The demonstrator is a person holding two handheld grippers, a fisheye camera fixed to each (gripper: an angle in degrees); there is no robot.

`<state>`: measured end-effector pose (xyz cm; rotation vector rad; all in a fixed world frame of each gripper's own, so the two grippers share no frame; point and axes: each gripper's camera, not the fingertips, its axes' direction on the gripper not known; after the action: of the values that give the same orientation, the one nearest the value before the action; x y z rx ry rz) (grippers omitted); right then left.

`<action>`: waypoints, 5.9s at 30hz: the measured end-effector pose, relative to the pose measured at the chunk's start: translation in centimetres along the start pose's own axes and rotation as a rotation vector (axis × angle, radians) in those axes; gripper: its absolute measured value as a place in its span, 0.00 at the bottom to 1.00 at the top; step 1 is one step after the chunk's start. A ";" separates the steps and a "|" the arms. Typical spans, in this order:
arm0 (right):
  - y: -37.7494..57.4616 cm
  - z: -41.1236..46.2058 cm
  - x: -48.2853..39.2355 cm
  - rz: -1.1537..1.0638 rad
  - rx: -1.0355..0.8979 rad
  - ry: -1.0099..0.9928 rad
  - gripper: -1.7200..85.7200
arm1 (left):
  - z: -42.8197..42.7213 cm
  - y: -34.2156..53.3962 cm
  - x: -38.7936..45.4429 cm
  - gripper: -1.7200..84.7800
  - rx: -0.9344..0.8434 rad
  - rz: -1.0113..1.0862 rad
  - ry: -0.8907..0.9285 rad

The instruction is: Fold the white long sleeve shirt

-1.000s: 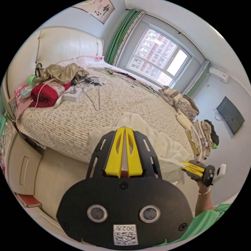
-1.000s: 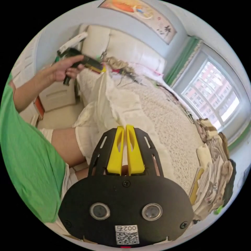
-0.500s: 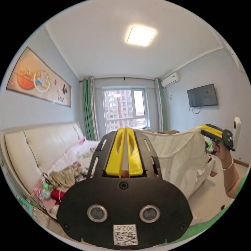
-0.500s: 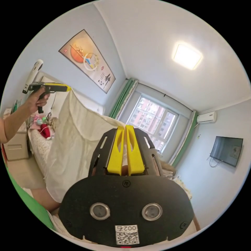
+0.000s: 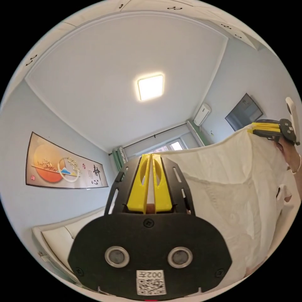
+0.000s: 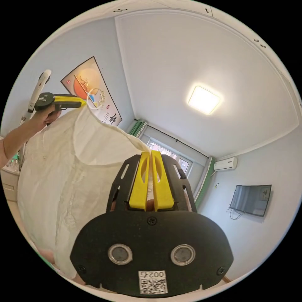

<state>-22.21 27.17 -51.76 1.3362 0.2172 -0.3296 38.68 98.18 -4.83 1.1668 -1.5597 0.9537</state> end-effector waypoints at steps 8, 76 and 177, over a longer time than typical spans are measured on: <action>3.8 6.9 -1.3 -0.022 -0.094 0.013 0.01 | 11.1 1.7 1.8 0.01 -0.140 0.012 0.098; 52.5 5.4 -29.4 0.426 -0.858 -0.334 0.11 | 54.3 64.9 -9.3 0.03 -1.195 -0.621 0.261; 44.4 2.5 -18.4 0.528 -0.900 -0.275 0.01 | 45.6 52.6 -6.5 0.01 -0.957 -0.672 0.450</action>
<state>-23.66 35.43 -4.42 0.4129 -0.2104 0.0499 -21.80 69.84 -25.59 0.6197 -0.9303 -0.0352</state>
